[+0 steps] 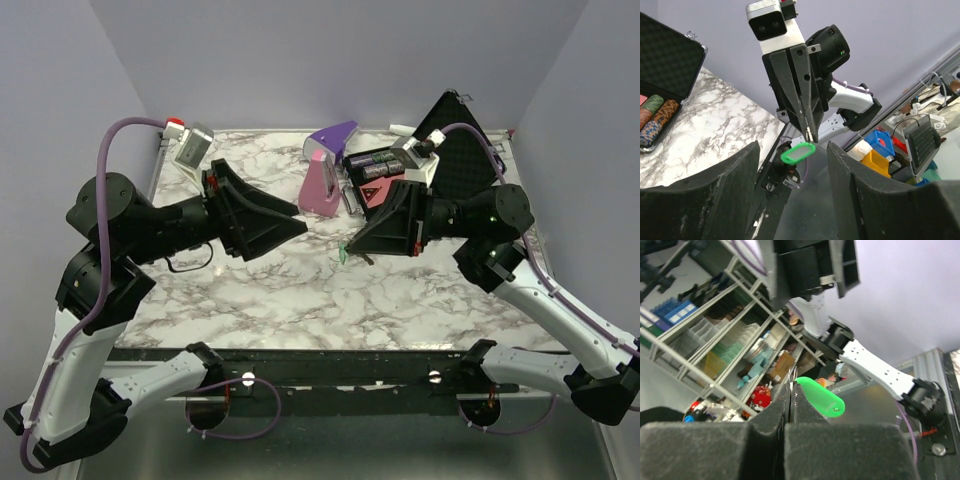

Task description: Remove the keys from the keyring

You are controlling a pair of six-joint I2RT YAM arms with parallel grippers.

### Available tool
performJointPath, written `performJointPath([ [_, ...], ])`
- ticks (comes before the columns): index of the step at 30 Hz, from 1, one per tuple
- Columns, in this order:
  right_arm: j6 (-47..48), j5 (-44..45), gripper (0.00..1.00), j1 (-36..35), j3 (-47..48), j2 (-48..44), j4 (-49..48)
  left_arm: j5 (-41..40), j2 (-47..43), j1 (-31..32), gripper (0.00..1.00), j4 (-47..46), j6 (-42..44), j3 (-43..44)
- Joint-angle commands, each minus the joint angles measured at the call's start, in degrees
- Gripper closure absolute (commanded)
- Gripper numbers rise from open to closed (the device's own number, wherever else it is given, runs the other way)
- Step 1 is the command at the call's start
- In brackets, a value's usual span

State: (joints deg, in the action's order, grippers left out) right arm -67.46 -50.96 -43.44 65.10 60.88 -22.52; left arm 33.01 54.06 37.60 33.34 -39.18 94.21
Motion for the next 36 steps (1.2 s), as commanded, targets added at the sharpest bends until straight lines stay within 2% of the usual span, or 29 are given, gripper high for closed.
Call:
performJointPath([
  [1, -13.72, -4.41, 0.99, -0.24, 1.52, 2.48, -20.95, -1.19, -0.36, -0.08, 0.38, -3.45, -3.09, 2.81],
  [4, -18.05, -4.67, 0.99, -0.24, 3.36, 4.33, -25.99, -3.21, -1.85, -0.08, 0.46, -6.87, -5.99, 1.59],
  [11, -13.23, -4.41, 0.99, -0.24, 6.27, 5.74, -18.8, -3.05, -3.53, 0.54, 0.48, -13.21, -10.48, -3.86],
  [18, 1.87, -0.64, 0.99, -0.15, 10.92, 4.69, 2.63, -4.97, -0.19, 4.93, 0.51, -12.69, -9.16, -2.46],
  [20, 3.91, -0.81, 0.99, -0.15, 11.8, 4.6, 5.29, -5.24, 0.51, 5.46, 0.51, -11.38, -8.11, -1.76],
  [24, 4.53, -0.63, 0.99, -0.15, 11.63, 4.33, 6.09, -4.45, 2.89, 5.9, 0.52, -5.93, -5.65, 1.49],
  [36, 4.8, -0.28, 0.99, -0.24, 10.49, 4.33, 5.12, -4.45, 3.24, 7.48, 0.6, -7.06, -6.52, -0.79],
])
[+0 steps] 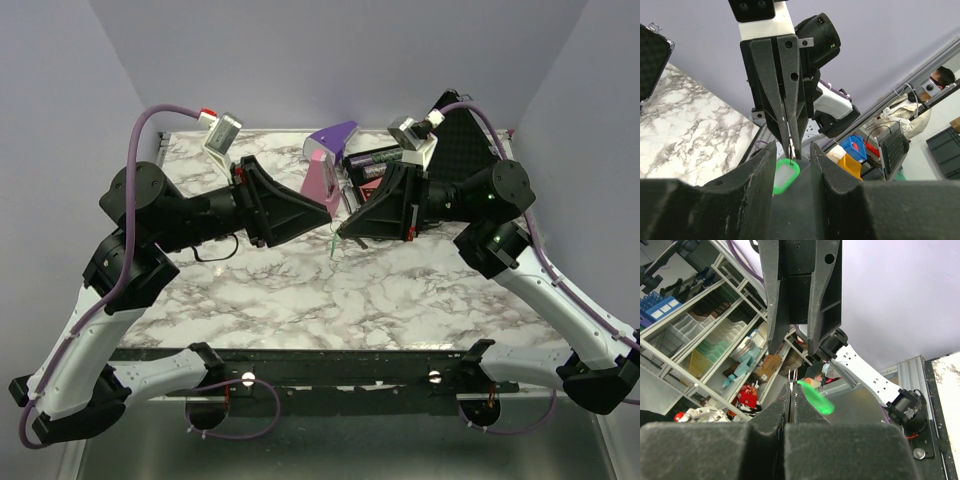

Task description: Remove the keys from the keyring

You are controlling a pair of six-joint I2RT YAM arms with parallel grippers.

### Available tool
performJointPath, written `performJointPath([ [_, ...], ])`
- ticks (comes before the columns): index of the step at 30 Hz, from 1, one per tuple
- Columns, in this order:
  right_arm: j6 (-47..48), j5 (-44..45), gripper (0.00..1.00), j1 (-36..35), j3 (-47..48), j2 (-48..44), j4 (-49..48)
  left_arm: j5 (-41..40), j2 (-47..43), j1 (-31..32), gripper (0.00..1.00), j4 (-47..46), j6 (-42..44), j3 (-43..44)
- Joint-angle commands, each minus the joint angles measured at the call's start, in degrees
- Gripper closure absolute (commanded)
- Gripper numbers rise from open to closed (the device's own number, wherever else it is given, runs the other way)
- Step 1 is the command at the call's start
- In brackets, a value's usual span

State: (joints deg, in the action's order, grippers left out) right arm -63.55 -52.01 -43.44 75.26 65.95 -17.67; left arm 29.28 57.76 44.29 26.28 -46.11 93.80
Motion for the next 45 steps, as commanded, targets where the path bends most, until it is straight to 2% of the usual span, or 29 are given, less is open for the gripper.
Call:
performJointPath([
  [1, 0.97, 0.77, 0.99, -0.15, 0.15, -0.83, 0.09, -0.63, -0.45, 0.97, 0.6, 0.34, 0.32, -0.37],
  [16, 0.27, 0.77, 0.99, -0.24, 0.06, 0.49, -2.28, -1.15, 2.01, 1.85, 0.64, 3.6, 1.98, 1.3],
  [22, 0.53, 0.33, 0.99, -0.24, 0.41, 1.02, -1.93, -0.89, 2.89, 1.85, 0.85, 4.74, 2.6, 2.18],
  [25, 0.79, 0.42, 0.99, -0.24, 0.59, 1.02, -1.58, -1.68, 2.54, 1.85, 0.82, 4.92, 2.6, 1.92],
  [28, 0.88, 0.94, 0.99, -0.24, 0.5, 1.11, -1.75, -3.34, 1.49, 1.85, 0.61, 5.01, 2.43, 1.65],
  [30, 0.8, 1.21, 0.99, -0.15, 0.41, 1.11, -2.19, -4.4, 0.69, 1.85, 0.58, 5.18, 2.34, 1.39],
  [32, 0.62, 1.21, 0.99, -0.24, 0.41, 1.11, -2.63, -5.19, 0.08, 1.94, 0.59, 5.09, 2.25, 1.04],
  [37, 0.36, 1.21, 0.99, -0.15, 0.5, 1.28, -3.25, -5.55, -0.54, 1.94, 0.69, 4.39, 1.55, -0.1],
  [45, 0.18, 1.74, 0.99, -0.24, -0.2, 0.67, -3.77, -4.14, -0.1, 1.94, 0.7, 2.37, 0.41, -1.43],
])
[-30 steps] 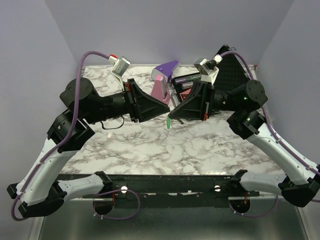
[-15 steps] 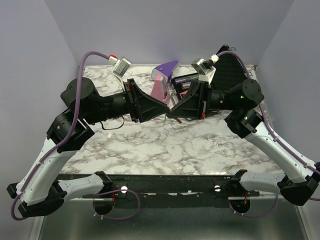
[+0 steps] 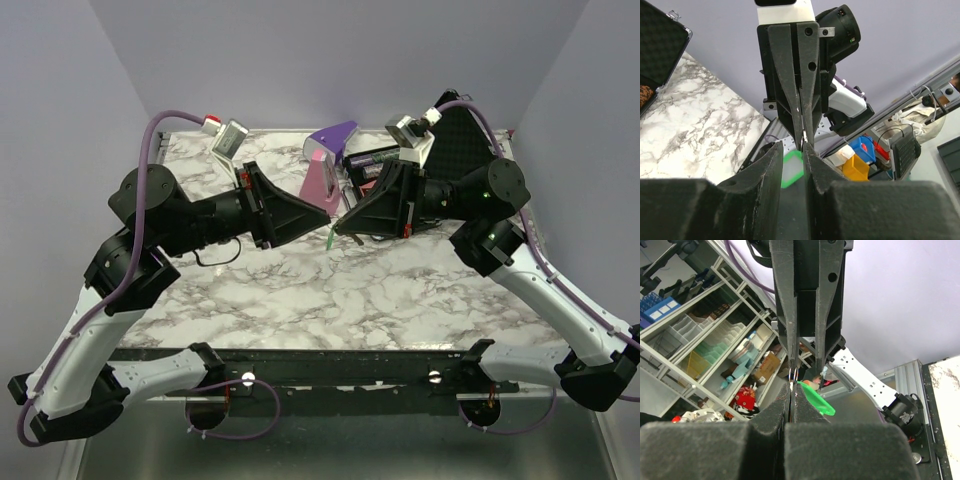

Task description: Remove the keys from the keyring

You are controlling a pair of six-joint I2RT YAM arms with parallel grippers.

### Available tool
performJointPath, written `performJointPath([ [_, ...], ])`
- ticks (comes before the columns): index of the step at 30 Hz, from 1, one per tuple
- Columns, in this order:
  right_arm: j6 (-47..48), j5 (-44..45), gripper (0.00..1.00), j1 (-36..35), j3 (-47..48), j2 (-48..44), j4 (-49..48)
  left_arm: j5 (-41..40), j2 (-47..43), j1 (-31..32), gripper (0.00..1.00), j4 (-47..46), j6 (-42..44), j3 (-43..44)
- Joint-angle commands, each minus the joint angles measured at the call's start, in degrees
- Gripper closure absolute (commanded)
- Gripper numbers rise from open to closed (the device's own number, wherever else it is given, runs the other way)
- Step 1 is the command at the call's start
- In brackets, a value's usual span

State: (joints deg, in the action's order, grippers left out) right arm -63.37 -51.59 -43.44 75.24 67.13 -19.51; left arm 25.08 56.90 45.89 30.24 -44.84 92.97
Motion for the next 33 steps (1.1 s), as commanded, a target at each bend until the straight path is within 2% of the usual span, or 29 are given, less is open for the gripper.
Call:
performJointPath([
  [1, -0.17, 1.41, 0.99, -0.24, -0.27, -0.51, -2.11, 0.23, 0.93, 0.25, 0.7, -1.76, -0.95, -0.6],
  [20, -0.35, 1.58, 0.99, -0.15, -0.89, -0.69, -2.47, 1.37, 0.49, 0.34, 0.66, -4.13, -1.48, -1.39],
  [21, -0.35, 1.32, 0.99, -0.24, -0.71, -0.6, -2.38, 1.46, 0.49, 0.25, 0.68, -4.14, -1.48, -1.39],
  [29, -0.26, 0.79, 0.99, -0.24, -0.71, -0.42, -1.94, 2.17, 1.19, 0.25, 1.0, -3.52, -1.04, -0.77],
  [33, 0.35, 0.44, 0.99, -0.24, -0.45, -0.16, -1.15, 2.6, 1.72, 0.25, 1.0, -2.12, -0.08, 0.37],
])
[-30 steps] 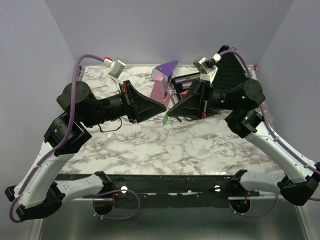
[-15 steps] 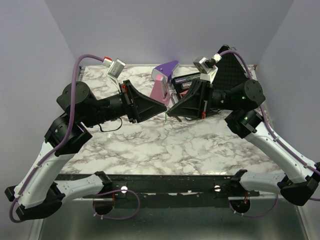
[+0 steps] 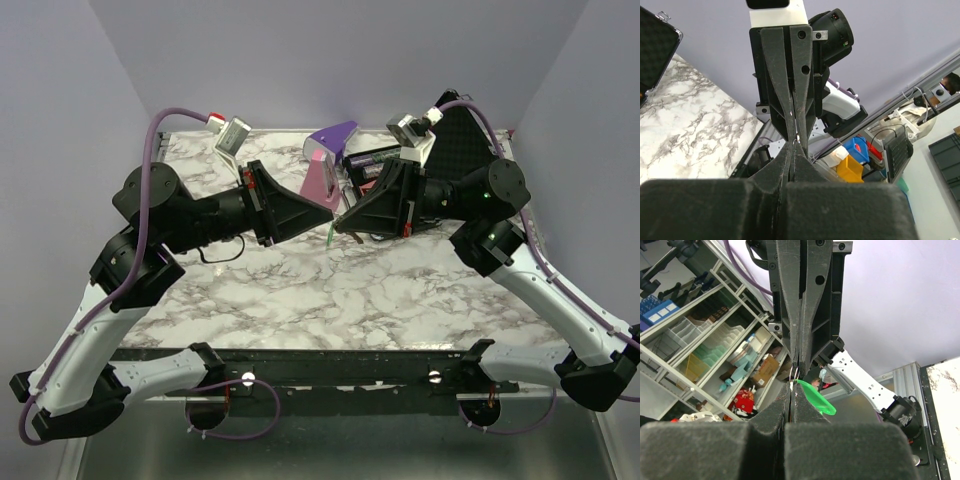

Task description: Remove the keys from the keyring

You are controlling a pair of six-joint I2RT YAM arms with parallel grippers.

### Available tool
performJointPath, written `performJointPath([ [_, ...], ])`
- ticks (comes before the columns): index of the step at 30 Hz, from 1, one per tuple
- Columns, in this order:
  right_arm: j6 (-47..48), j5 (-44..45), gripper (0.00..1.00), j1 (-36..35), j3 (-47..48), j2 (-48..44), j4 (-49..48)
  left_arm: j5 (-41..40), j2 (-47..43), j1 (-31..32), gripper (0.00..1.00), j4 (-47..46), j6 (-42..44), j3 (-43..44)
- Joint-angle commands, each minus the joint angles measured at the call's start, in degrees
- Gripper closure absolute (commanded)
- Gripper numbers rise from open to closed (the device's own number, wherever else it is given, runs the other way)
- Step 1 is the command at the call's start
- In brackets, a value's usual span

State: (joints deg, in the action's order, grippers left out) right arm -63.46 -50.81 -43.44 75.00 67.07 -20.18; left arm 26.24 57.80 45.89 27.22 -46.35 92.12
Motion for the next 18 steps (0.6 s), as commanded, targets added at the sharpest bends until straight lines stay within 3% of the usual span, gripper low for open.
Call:
performJointPath([
  [1, 0.62, -0.61, 0.99, -0.24, 0.05, 0.08, 0.05, 1.53, 1.08, 0.25, 1.0, 2.03, 2.13, 1.92],
  [10, 4.83, -1.75, 0.99, -0.24, 2.07, 0.26, 7.08, 4.34, 4.95, 0.34, 1.0, 15.65, 10.74, 9.83],
  [18, 7.74, -3.24, 0.99, -0.24, 4.54, 1.49, 12.62, 9.88, 7.06, 0.34, 1.0, 20.41, 14.18, 10.98],
])
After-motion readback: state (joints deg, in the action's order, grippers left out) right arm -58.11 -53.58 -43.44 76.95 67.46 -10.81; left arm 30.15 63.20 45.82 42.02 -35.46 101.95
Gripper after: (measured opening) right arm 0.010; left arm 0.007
